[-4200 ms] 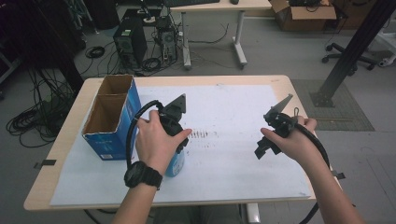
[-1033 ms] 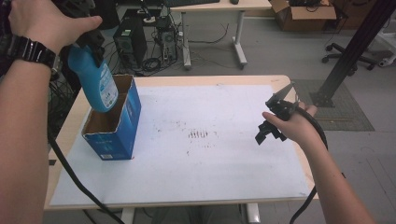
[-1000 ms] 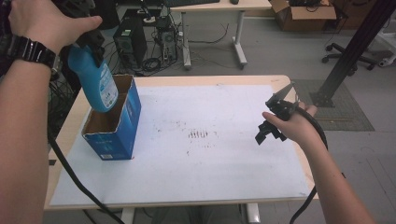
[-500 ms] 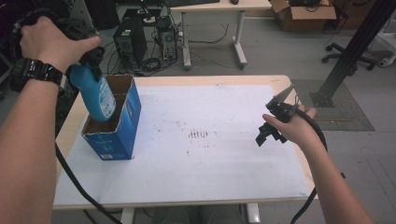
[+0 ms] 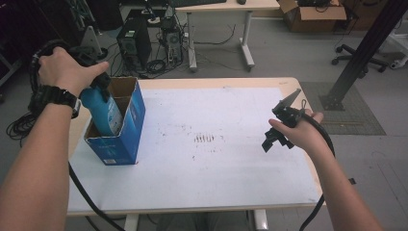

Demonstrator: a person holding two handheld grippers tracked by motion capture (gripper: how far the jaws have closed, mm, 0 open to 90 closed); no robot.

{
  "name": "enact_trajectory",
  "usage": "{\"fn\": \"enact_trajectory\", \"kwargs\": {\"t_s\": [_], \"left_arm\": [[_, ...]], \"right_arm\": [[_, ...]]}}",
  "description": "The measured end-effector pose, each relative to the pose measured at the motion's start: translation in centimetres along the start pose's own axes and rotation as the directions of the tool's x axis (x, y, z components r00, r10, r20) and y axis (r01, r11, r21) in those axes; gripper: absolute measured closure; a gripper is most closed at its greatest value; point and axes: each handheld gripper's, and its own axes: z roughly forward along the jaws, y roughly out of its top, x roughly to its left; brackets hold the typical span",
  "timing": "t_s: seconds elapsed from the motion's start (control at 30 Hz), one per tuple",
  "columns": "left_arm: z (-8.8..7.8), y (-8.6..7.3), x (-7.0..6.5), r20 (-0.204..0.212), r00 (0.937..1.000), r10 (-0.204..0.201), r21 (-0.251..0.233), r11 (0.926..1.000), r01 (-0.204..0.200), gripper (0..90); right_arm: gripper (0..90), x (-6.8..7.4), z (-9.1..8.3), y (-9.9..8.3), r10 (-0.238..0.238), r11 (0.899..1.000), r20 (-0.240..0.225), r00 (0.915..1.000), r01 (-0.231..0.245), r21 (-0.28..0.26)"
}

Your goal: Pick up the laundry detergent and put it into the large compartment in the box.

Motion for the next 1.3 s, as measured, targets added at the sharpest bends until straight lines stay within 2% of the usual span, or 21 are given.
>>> {"fn": "enact_trajectory", "kwargs": {"t_s": [0.5, 0.83, 1.3], "left_arm": [[5.1, 0.6, 0.3, 0.009, 1.0000, 0.003, 0.052, 0.9986, -0.003, 37.4], [7.1, 0.8, 0.1, 0.003, 1.0000, 0.007, 0.073, 0.9973, -0.007, 37.4], [8.6, 0.9, 0.2, 0.006, 0.9999, 0.012, 0.095, 0.9954, -0.012, 37.4]], "right_arm": [[3.8, -0.2, 1.0, 0.3, 0.006, 1.000, -0.010, 0.9999, -0.006, 0.009], [3.8, -0.3, 1.4, 0.4, 0.015, 1.000, -0.012, 0.9998, -0.015, 0.019], [3.8, -0.5, 1.8, 0.5, 0.016, 1.000, -0.013, 0.9998, -0.016, 0.023]]}}
